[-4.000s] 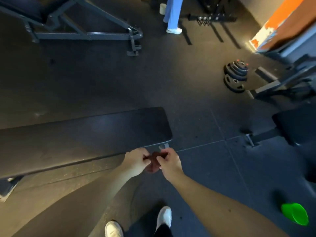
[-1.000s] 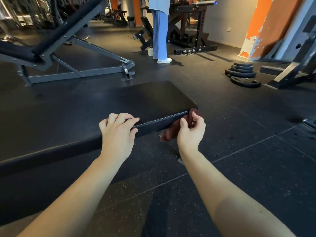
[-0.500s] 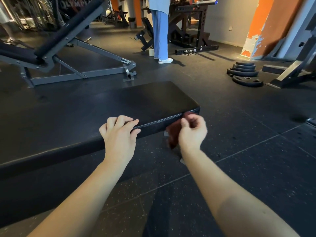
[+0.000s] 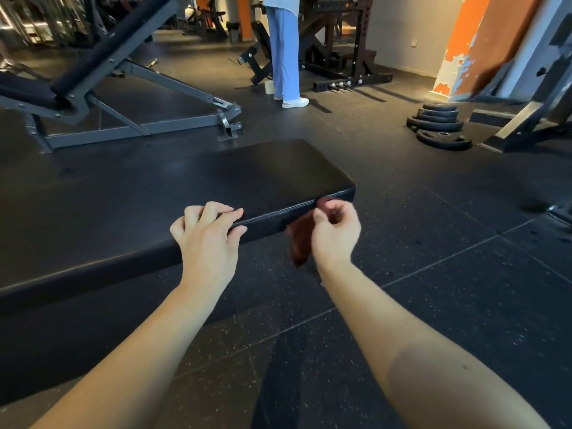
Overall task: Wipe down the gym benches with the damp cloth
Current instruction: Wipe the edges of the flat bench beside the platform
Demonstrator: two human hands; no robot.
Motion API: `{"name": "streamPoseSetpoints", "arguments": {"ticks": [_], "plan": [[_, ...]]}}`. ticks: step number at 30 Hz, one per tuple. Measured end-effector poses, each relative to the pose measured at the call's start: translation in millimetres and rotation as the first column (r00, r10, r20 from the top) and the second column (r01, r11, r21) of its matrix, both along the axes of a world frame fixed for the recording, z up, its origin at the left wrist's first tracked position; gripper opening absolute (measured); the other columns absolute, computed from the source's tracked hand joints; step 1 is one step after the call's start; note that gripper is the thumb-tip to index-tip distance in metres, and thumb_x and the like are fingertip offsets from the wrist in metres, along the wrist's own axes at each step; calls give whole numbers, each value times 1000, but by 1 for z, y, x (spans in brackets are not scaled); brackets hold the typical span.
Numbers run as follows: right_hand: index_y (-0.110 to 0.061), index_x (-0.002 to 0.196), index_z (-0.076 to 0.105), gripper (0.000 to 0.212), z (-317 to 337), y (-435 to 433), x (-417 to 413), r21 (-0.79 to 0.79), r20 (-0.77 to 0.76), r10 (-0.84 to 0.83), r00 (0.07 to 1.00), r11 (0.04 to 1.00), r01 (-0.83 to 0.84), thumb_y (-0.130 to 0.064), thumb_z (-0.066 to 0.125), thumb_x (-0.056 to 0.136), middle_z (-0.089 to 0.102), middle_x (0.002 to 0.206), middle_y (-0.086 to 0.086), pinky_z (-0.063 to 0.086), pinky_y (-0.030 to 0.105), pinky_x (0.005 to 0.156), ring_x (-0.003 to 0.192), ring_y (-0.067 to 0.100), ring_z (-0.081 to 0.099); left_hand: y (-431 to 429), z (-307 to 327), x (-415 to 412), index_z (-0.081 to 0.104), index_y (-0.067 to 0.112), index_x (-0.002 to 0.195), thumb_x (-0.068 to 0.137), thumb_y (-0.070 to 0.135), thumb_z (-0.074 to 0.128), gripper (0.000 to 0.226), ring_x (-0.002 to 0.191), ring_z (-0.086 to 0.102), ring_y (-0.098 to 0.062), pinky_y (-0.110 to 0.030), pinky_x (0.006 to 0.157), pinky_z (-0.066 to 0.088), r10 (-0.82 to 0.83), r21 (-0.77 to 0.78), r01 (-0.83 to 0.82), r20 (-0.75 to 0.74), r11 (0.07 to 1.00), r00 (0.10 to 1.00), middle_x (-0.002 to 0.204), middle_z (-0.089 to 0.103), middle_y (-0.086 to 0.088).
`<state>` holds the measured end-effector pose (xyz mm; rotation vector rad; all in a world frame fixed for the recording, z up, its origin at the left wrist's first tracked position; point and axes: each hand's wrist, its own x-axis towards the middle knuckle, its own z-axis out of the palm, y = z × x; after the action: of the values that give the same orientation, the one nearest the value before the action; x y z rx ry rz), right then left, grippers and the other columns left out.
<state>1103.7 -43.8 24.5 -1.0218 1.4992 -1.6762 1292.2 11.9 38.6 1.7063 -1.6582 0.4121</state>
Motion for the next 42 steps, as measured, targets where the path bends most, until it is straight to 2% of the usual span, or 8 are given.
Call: {"name": "streamPoseSetpoints", "arguments": {"ticks": [8, 11, 15, 20, 23, 32, 39, 42], "plan": [[-23, 108, 63, 11, 1, 6, 14, 11, 99, -115, 988, 993, 114, -17, 63, 99, 64, 110, -6, 50, 15, 87, 100, 4, 61, -2, 1, 2, 77, 25, 112, 90, 23, 77, 22, 110, 45, -23, -38, 95, 23, -11, 21, 11, 13, 1000, 1000, 111, 63, 13], [-24, 100, 64, 12, -10, 27, 44, -58, 13, 36, 999, 998, -36, -15, 69, 93, 65, 104, -6, 50, 26, 94, 99, 9, 62, -3, 1, 2, 77, 25, 111, 89, 22, 77, 22, 109, 46, -23, -40, 95, 24, -8, 14, 8, 21, 1000, 1000, 110, 63, 13], [-25, 92, 66, 12, -10, 40, 57, -36, -56, 214, 975, 976, -216, -14, 72, 92, 65, 99, -7, 49, 16, 86, 93, 4, 62, -2, 5, 3, 78, 25, 112, 90, 25, 77, 22, 110, 47, -23, -42, 97, 25, -1, 26, 0, 30, 1000, 1000, 112, 64, 12], [-24, 92, 69, 12, 2, 6, 10, 2, 79, -32, 996, 999, 32, -13, 72, 88, 72, 97, -2, 58, 43, 92, 92, 14, 70, 5, 11, 13, 77, 28, 114, 92, 28, 74, 22, 114, 47, -21, -40, 100, 23, -41, 56, 38, 50, 998, 998, 118, 64, 14], [-26, 98, 70, 6, 5, 5, 3, 62, 67, -89, 994, 994, 85, -22, 69, 94, 71, 102, -7, 58, 39, 96, 97, 9, 67, 15, 13, 28, 77, 29, 112, 93, 30, 73, 19, 114, 47, -20, -40, 100, 23, -22, 67, 18, 58, 998, 998, 118, 64, 14], [-25, 94, 67, 11, -11, 60, 83, -4, -73, 280, 957, 960, -282, -15, 72, 93, 64, 98, -12, 44, 7, 84, 93, -3, 60, 26, 4, 48, 77, 29, 112, 94, 29, 72, 19, 114, 47, -21, -42, 100, 26, 1, 33, -2, 42, 999, 999, 117, 63, 14], [-25, 90, 69, 9, 1, 22, 33, 16, -7, 66, 998, 998, -66, -18, 73, 87, 72, 95, 0, 57, 43, 92, 90, 16, 69, 24, 1, 48, 79, 28, 110, 92, 27, 74, 19, 113, 47, -21, -42, 101, 25, -22, 7, 22, -13, 1000, 1000, 113, 64, 13], [-24, 95, 70, 4, 7, 12, 13, 48, -7, -57, 998, 997, 57, -21, 70, 93, 70, 101, -4, 56, 39, 97, 94, 9, 66, 23, 2, 47, 79, 27, 110, 92, 27, 74, 19, 113, 47, -21, -43, 100, 27, -19, 16, 20, -18, 1000, 1000, 113, 65, 12]]}}
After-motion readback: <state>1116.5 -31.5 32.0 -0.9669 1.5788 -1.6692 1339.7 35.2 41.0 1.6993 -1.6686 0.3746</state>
